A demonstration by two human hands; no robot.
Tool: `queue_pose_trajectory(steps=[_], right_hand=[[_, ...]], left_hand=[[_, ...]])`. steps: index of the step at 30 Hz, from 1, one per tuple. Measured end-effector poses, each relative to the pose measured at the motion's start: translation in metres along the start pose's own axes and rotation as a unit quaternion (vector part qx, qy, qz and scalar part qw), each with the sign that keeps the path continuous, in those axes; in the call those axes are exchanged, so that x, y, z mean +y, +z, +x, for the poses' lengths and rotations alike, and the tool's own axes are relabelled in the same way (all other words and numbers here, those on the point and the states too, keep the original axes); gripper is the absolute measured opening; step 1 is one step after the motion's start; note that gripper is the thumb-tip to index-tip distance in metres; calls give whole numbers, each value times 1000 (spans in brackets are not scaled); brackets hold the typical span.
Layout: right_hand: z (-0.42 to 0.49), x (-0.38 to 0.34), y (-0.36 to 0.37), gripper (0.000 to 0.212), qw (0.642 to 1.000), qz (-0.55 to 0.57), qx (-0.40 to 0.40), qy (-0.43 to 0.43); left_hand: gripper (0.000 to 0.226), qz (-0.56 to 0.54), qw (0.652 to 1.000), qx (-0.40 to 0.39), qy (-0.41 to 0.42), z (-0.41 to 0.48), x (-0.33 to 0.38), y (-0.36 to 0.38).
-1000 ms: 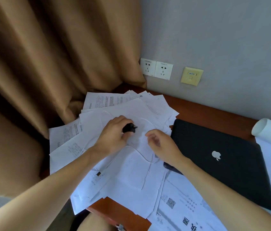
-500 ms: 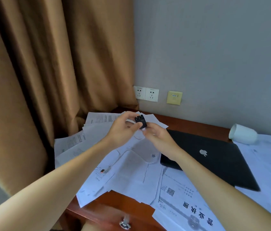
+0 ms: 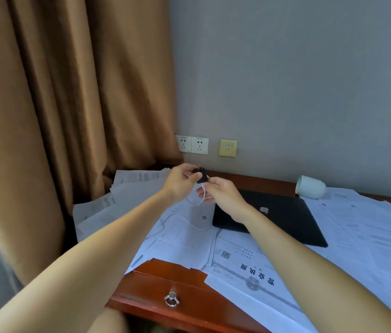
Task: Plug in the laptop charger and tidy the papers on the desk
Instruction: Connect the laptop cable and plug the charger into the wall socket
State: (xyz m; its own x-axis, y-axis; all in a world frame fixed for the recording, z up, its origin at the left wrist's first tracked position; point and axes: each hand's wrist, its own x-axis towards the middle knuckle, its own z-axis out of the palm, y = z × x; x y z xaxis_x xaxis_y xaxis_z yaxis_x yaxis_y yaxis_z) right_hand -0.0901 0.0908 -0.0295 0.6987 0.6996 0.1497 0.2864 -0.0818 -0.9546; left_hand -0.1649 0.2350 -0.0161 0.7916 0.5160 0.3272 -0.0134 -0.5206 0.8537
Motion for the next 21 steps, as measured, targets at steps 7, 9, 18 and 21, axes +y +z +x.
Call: queue_pose_trajectory(steps=[7, 9, 18, 21], right_hand=[[21, 54, -1, 29, 998, -19, -1, 52], [33, 67, -7, 29, 998, -12, -3, 56], [79, 101, -27, 31, 997, -68, 7, 47], [79, 102, -35, 30, 994, -101, 12, 29]], left_hand=[[29, 122, 992, 0, 8, 5, -55, 32], [27, 168, 985, -4, 33, 14, -72, 36], [41, 302, 951, -47, 51, 56, -120, 56], [40, 319, 945, -37, 64, 60, -115, 57]])
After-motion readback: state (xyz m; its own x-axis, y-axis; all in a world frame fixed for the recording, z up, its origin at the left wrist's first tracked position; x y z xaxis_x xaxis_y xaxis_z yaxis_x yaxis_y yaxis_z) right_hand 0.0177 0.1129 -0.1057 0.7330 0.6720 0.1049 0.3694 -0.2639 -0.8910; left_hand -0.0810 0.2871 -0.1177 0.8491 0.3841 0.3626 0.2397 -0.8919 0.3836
